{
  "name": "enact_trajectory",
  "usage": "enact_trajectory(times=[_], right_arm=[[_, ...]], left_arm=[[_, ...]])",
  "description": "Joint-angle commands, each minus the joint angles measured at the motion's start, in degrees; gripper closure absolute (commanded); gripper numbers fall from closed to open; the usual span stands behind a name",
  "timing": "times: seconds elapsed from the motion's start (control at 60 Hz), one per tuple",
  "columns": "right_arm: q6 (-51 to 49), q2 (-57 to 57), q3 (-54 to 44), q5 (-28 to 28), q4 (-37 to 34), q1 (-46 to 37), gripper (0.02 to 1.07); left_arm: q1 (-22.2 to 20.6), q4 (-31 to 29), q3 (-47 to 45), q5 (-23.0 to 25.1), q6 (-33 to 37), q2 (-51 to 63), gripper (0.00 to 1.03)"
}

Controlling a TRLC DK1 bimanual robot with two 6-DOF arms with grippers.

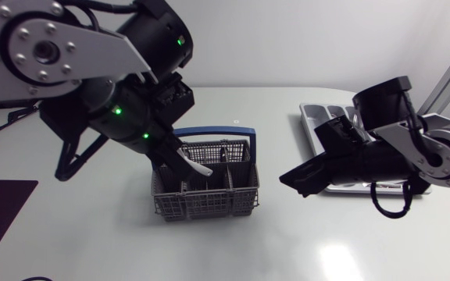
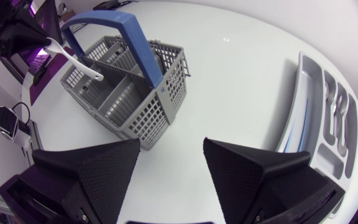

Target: Unload the cutlery basket into the drawer organizer.

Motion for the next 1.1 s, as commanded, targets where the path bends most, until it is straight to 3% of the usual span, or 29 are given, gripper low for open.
enact_trajectory(times=[0.0,0.25,0.483,0.567,0.75,1.083], right_arm=[[-2.0,-4.6,-1.3,0.4,-1.3,0.9,0.33],[-7.1,-17.5,-2.1,4.3,-3.4,6.4,0.33],[-12.2,-24.2,-4.6,8.2,-2.7,12.4,0.33],[-13.3,-25.4,-5.9,11.5,-1.5,16.2,0.33],[-16.6,-26.0,-11.0,25.5,4.8,29.2,0.33],[-19.1,-17.7,-13.4,31.7,17.0,34.3,0.33]], left_arm=[[0.4,-1.9,3.6,2.0,1.0,-2.0,0.96],[1.3,-4.1,7.1,14.1,-0.8,-1.7,1.0],[-0.4,-4.2,9.0,20.7,-2.3,3.1,1.0],[-0.4,-4.2,10.0,22.0,-2.4,4.8,1.0],[-0.5,-4.2,11.3,24.2,-2.5,8.1,1.0],[-1.2,-4.6,12.9,25.9,-2.9,11.6,1.0]])
